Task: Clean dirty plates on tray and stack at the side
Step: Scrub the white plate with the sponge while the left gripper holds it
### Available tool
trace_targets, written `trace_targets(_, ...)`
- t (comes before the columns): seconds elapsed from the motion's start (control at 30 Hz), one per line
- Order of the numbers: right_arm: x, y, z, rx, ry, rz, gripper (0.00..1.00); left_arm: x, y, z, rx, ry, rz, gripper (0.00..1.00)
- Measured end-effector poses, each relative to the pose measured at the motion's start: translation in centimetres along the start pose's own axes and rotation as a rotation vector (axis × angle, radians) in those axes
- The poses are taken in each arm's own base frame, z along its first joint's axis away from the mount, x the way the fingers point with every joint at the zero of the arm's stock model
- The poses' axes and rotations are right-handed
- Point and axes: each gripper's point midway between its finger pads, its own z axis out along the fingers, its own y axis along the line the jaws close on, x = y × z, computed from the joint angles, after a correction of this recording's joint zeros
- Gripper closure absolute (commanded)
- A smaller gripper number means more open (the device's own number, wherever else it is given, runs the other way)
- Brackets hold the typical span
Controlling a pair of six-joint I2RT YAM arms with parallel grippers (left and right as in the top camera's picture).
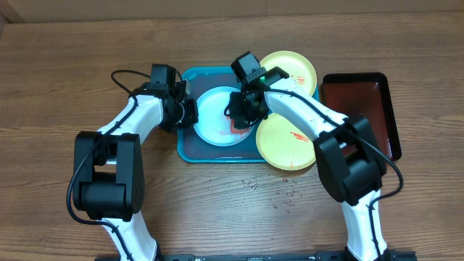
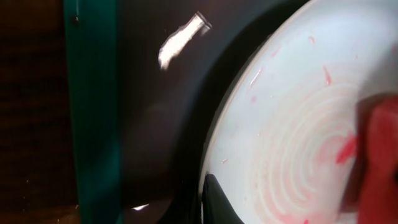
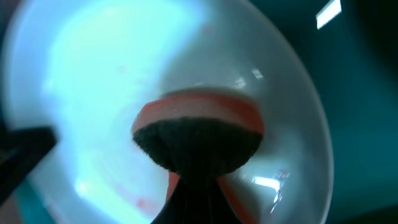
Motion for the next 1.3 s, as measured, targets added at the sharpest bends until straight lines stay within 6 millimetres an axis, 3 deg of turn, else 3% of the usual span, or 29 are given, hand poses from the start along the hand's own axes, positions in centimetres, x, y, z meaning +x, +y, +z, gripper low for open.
trace_targets(0.33, -1.2, -0.6, 0.7, 0.041, -0.060, 0.005, 0.96, 0.7, 0.1, -0.1, 0.010, 0.031, -0.015, 0.96)
trace_targets(0.73, -0.8, 2.7, 2.4, -0.130, -0.001, -0.087, 0.96, 0.8, 0.3, -0.3, 0.034, 0.041, -0.036, 0.96)
trace_targets(0.83, 0.3, 4.1, 2.7, -0.185, 0.040, -0.129, 0.96, 0.8, 0.2, -0.2, 0.045, 0.038, -0.036, 0.96)
trace_targets(1.0, 4.3, 5.6, 2.8, -0.199, 0.165, -0.206, 0.96, 1.1, -0.1, -0.2, 0.066, 0.049, -0.033, 0.96)
trace_targets(1.13, 6.1, 4.8, 2.3, -0.146, 0.238, -0.239, 0.96, 1.4, -0.4, -0.1, 0.082, 0.059, -0.035, 0.96)
trace_targets(1.3, 5.5, 2.6, 1.4, -0.030, 0.249, -0.247, 0.96, 1.6, -1.0, 0.0, 0.101, 0.068, -0.029, 0.96)
